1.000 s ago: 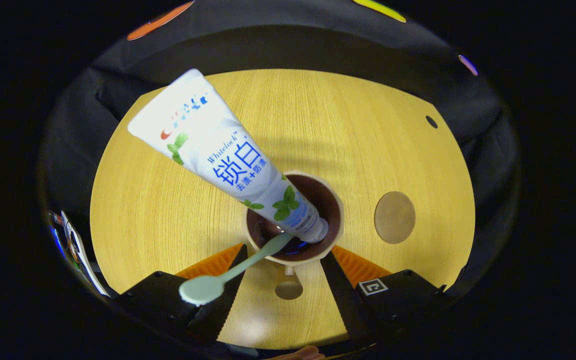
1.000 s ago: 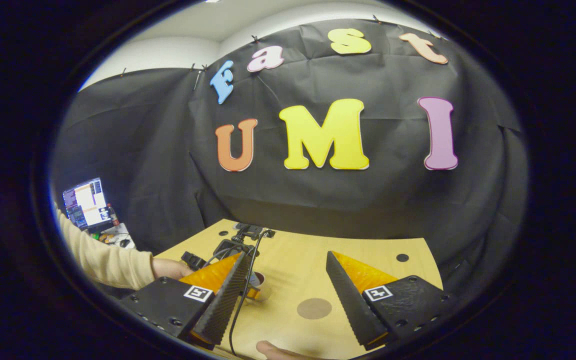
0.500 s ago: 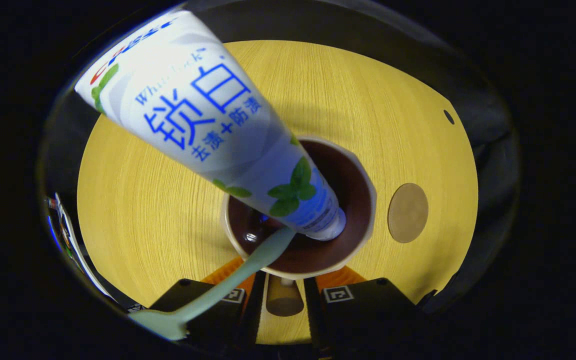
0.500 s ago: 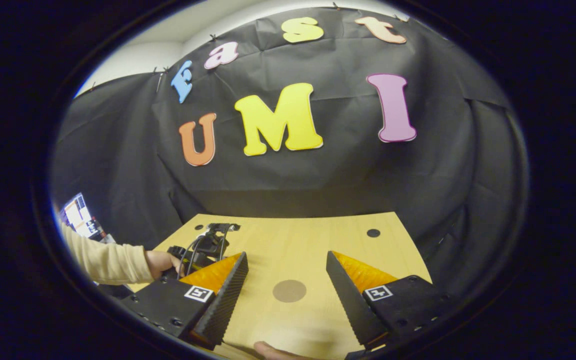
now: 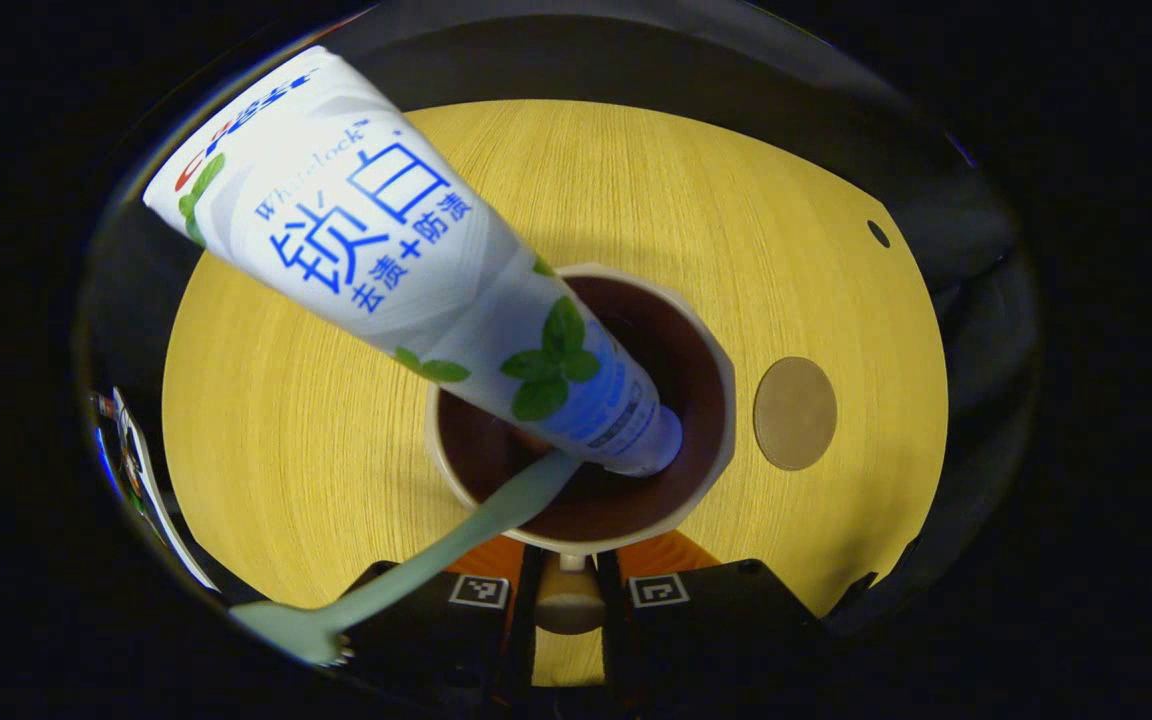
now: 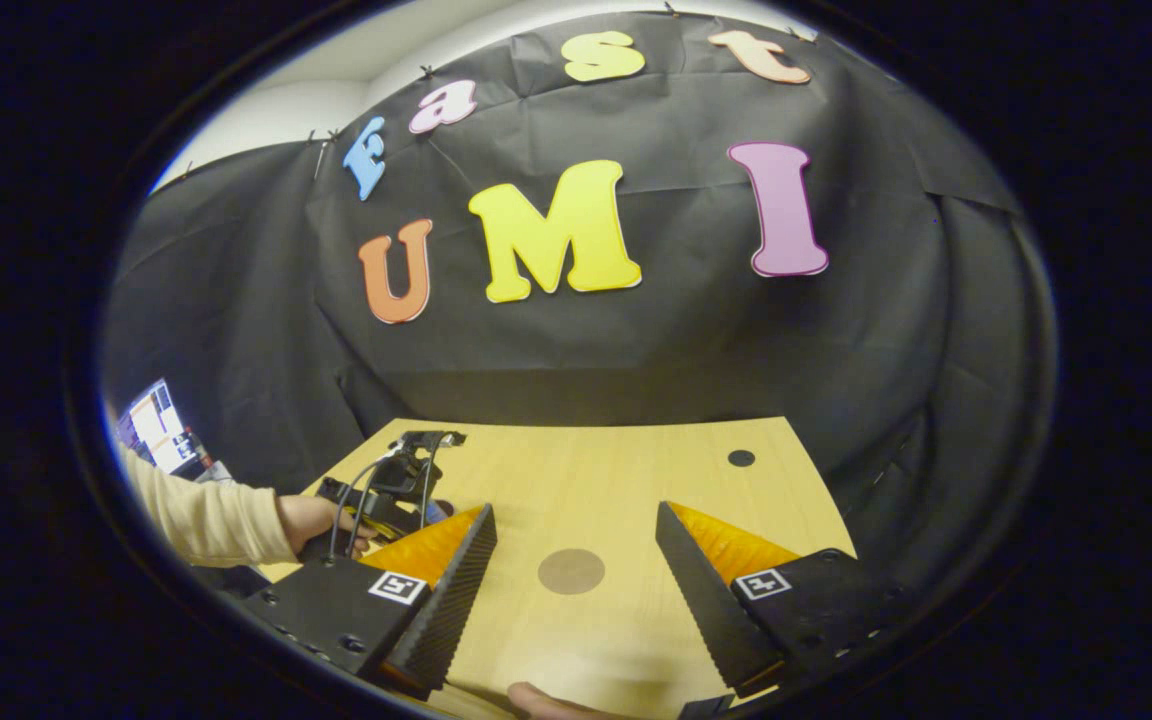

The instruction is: Put the toothbrush and toothpaste on the desktop into the cup, then pick up the cup and place it on the coaster on the desktop.

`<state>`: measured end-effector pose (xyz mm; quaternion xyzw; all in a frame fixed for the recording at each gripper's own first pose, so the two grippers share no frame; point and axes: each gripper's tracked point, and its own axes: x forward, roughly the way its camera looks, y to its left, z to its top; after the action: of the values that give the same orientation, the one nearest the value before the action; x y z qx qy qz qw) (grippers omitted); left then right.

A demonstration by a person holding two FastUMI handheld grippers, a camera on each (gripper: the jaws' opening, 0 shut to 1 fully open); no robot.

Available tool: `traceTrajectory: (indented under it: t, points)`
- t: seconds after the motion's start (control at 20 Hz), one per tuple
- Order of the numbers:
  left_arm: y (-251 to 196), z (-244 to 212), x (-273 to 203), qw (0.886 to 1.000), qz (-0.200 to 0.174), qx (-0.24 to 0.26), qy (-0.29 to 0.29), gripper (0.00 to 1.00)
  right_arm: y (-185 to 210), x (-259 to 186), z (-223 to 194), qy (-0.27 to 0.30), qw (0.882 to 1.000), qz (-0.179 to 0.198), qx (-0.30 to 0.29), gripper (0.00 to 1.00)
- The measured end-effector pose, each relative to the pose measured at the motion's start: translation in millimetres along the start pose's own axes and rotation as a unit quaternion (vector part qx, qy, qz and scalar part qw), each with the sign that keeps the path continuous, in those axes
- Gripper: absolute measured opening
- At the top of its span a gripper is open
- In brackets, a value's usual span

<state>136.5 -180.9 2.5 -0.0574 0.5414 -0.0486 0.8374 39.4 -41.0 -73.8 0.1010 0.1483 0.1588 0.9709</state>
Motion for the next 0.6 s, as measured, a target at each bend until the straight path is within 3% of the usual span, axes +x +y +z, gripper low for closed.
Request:
traceTrajectory:
  t: [0.15, 0.2, 0.3, 0.6]
  points:
    - [-38, -1, -31, 0.999, -0.006, 0.031, -0.03, 0.29, -1, 0, -2, 0.001, 1.0, 0.006, -0.001, 0.96]
    - [-50, 0, -38, 0.998, -0.009, 0.043, -0.034, 0.34, -3, -1, -2, 0.001, 1.0, 0.006, -0.001, 0.96]
    - [-61, -4, -50, 0.997, -0.021, 0.062, -0.037, 0.29, -7, -3, -3, 0.002, 1.0, 0.008, 0.001, 0.96]
    - [-56, -27, -70, 0.993, -0.052, 0.104, -0.026, 0.29, -45, -14, -12, 0.001, 1.0, -0.013, 0.004, 0.96]
